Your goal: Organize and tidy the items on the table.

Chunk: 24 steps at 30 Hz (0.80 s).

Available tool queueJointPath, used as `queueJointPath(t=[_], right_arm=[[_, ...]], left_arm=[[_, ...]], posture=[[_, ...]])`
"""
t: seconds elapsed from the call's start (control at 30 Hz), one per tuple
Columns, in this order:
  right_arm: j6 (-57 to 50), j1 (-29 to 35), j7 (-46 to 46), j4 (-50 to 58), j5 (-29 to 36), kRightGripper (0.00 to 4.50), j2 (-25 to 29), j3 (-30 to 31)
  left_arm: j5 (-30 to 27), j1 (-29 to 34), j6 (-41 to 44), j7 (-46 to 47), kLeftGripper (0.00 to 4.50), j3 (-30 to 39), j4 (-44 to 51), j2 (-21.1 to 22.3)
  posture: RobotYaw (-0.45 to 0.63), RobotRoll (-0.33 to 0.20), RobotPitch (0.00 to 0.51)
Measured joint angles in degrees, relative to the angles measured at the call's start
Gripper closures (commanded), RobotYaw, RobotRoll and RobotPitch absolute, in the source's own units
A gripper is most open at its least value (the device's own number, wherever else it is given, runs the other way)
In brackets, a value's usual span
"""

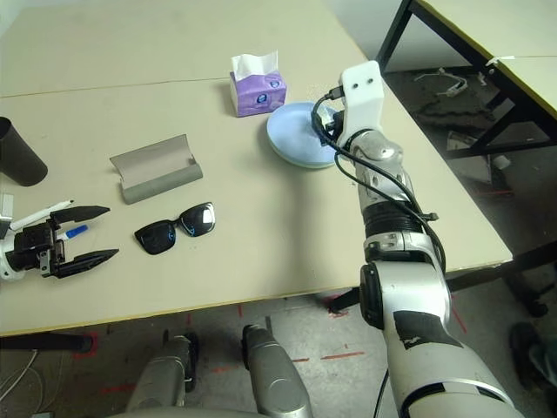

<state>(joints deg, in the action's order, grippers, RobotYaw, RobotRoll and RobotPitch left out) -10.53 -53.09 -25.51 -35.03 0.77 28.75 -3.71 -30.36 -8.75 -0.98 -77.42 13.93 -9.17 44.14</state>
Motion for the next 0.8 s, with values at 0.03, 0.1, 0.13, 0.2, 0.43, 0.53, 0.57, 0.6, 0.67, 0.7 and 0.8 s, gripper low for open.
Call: queueJointPath(t=[0.03, 0.1, 0.13, 0.2, 0.43, 0.53, 0.57, 0.6, 0.67, 0.7, 0.8], right_arm=[[-2.8, 2.5, -3.2, 4.6, 1.7, 0.03, 1.0, 0.0], [-8.6, 7.1, -9.4, 12.8, 5.1, 0.03, 2.7, 0.4], [-12.3, 10.7, -14.0, 18.8, 7.3, 0.03, 4.7, 1.6], [-17.1, 16.3, -21.3, 28.1, 10.2, 0.03, 8.5, 4.4], [-31.4, 14.8, -31.7, 49.9, 14.9, 0.03, 14.7, 13.4], [-36.3, 8.1, -34.4, 53.9, 14.7, 0.03, 16.1, 18.8], [-38.0, 6.4, -35.8, 55.1, 14.7, 0.03, 16.6, 20.9], [-40.0, 4.5, -36.6, 55.3, 14.8, 0.03, 16.5, 22.7], [-44.7, -1.0, -37.2, 55.2, 14.6, 0.03, 14.9, 26.8], [-46.3, -3.4, -36.9, 55.2, 14.5, 0.03, 13.3, 27.8], [-50.2, -8.6, -35.2, 55.2, 14.4, 0.03, 7.4, 30.6]], left_arm=[[0.1, -0.1, -0.1, 0.0, 0.0, -0.1, -0.1, 0.0], [0.1, -0.4, -0.2, 0.0, 0.0, -0.2, -0.4, -0.1], [0.1, -0.5, -0.3, 0.0, 0.0, -0.2, -0.7, -0.1], [0.2, -0.5, -0.5, -0.1, 0.0, -0.2, -1.1, 0.0], [0.4, 0.1, -0.6, -1.7, 0.0, -0.2, -1.4, 0.5], [0.6, 0.8, -0.7, -2.6, 0.0, -0.2, -1.4, 1.2], [0.6, 1.3, -0.9, -2.9, 0.0, -0.1, -1.4, 1.6], [0.7, 1.6, -1.0, -3.1, 0.0, 0.0, -1.5, 1.8], [0.7, 2.2, -1.2, -3.5, 0.0, 0.2, -1.5, 2.1], [0.7, 2.3, -1.3, -3.6, 0.0, 0.3, -1.5, 2.2], [0.7, 2.4, -1.4, -3.6, 0.0, 0.4, -1.3, 2.3]], posture=[[-0.18, 0.0, 0.218], [-0.19, 0.0, 0.22], [-0.19, 0.0, 0.22], [-0.19, 0.0, 0.222], [-0.21, 0.0, 0.226], [-0.2, 0.0, 0.224], [-0.19, 0.0, 0.223], [-0.19, 0.0, 0.222], [-0.19, 0.0, 0.219], [-0.18, 0.0, 0.218], [-0.18, 0.0, 0.215]])
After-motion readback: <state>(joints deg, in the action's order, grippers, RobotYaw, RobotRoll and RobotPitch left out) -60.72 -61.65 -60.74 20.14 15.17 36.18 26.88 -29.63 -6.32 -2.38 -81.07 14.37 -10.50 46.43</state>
